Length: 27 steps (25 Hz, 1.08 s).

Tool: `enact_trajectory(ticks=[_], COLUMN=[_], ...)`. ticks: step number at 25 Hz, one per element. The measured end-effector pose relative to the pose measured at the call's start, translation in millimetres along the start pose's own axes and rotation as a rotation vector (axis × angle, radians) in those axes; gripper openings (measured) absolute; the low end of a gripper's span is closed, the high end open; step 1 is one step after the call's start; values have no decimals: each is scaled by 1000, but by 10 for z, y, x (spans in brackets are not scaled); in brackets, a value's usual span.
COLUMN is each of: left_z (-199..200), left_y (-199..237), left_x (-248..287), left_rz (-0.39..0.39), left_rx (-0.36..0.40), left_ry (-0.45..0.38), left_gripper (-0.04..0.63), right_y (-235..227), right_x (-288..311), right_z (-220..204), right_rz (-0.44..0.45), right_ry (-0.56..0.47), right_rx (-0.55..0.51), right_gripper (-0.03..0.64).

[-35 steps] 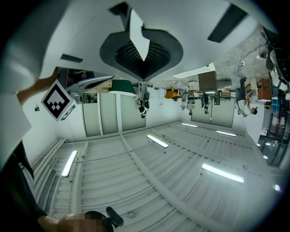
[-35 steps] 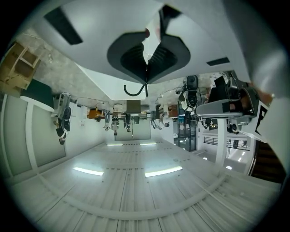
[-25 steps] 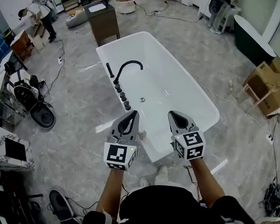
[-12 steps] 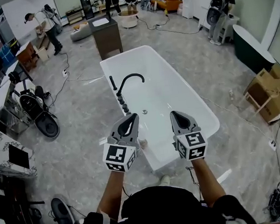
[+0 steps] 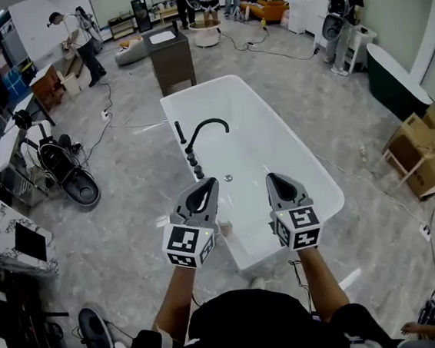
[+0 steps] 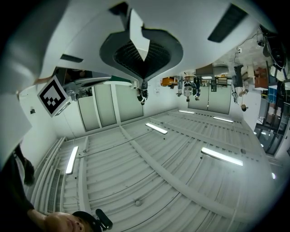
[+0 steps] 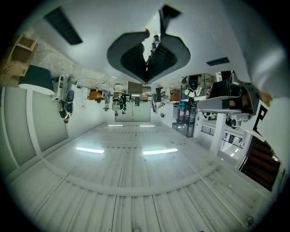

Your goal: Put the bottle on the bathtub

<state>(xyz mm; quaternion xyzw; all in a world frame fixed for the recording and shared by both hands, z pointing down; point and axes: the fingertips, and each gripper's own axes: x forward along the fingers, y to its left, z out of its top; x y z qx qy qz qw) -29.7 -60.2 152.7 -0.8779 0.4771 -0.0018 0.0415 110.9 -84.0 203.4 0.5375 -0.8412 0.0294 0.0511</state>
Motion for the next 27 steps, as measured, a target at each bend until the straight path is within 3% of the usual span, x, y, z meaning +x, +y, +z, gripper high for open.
enact_trajectory(ticks=[27], left_z=[-72], left_y=[197], left_x=[105], left_rz=[27], left_rx=[-27], left_ry=[2], left_gripper=[14], right_y=[17], right_x=[225], right_z=[-39], right_rz=[7], right_ry=[4], right_rx=[0], right_gripper=[23])
